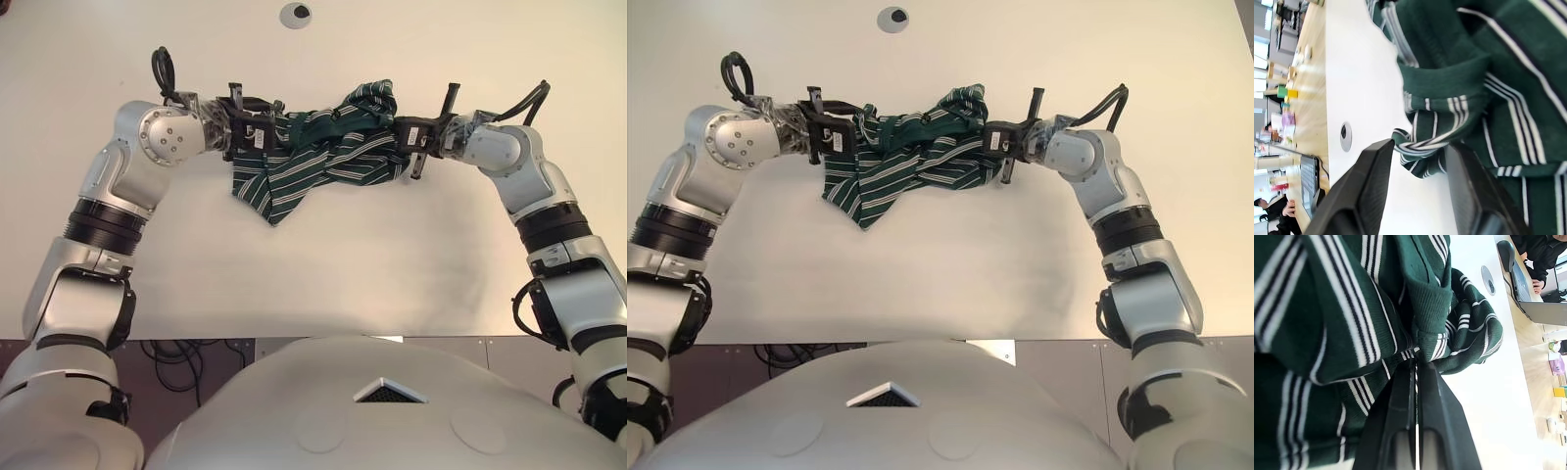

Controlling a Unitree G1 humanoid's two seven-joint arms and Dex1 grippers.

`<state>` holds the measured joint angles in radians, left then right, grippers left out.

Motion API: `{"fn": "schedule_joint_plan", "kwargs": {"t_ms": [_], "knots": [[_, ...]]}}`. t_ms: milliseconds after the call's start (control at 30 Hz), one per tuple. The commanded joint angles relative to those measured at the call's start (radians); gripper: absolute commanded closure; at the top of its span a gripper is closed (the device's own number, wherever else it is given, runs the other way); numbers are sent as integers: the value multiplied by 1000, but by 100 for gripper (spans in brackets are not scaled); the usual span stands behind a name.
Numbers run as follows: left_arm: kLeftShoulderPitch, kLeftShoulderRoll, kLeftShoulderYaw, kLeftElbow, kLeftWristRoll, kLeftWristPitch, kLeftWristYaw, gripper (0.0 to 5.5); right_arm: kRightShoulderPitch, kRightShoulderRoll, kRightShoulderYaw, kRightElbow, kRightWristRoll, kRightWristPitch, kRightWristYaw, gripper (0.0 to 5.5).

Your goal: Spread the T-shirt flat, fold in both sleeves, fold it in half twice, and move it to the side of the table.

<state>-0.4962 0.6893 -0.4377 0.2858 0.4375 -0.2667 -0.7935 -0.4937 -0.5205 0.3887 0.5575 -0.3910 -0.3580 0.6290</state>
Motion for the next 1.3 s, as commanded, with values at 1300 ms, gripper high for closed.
{"fn": "schedule_joint_plan", "kwargs": {"t_ms": [1300], "knots": [[-239, -36, 88, 139, 17, -55, 28, 548, -205, -27, -125, -5, 75, 12, 12, 550]]}}
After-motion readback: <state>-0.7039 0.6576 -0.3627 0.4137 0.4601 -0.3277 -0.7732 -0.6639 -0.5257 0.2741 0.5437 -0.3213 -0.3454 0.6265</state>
